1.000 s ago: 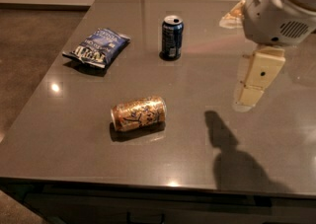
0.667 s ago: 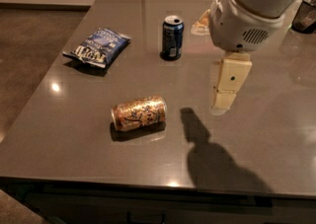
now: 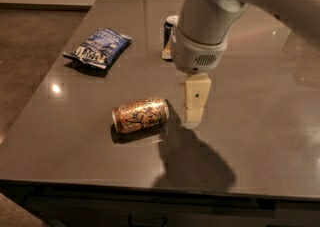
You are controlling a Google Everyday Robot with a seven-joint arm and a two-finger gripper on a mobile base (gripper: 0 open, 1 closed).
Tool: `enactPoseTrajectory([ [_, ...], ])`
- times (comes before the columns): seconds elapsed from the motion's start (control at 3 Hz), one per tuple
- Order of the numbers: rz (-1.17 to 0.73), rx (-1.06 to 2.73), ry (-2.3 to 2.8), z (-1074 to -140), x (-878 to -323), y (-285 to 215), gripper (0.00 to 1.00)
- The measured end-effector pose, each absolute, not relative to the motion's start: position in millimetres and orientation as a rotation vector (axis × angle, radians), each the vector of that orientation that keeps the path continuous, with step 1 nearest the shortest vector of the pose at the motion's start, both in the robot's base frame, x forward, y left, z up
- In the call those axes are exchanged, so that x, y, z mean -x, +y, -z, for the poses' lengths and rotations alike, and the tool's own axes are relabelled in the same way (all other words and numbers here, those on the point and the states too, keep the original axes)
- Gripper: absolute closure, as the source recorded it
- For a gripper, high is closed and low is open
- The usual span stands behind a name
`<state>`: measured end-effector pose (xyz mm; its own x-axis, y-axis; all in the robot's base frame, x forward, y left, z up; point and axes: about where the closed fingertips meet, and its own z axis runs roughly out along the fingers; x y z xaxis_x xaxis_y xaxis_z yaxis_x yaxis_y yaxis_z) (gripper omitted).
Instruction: Place orange can upright
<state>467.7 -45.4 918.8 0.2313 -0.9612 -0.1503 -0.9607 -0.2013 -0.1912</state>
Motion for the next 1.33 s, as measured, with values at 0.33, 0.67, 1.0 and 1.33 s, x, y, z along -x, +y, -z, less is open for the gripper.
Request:
enactPoseTrajectory([
  [0.33, -0.016, 2.332, 1.795, -899, -465, -28, 0.0],
  [0.67, -0.036, 2.38, 1.765, -889, -453, -14, 0.0],
  [1.0, -0.041, 2.415, 1.732, -878, -443, 3, 0.0],
  [1.33, -0.055, 2.418, 1.725, -868, -442, 15, 0.0],
])
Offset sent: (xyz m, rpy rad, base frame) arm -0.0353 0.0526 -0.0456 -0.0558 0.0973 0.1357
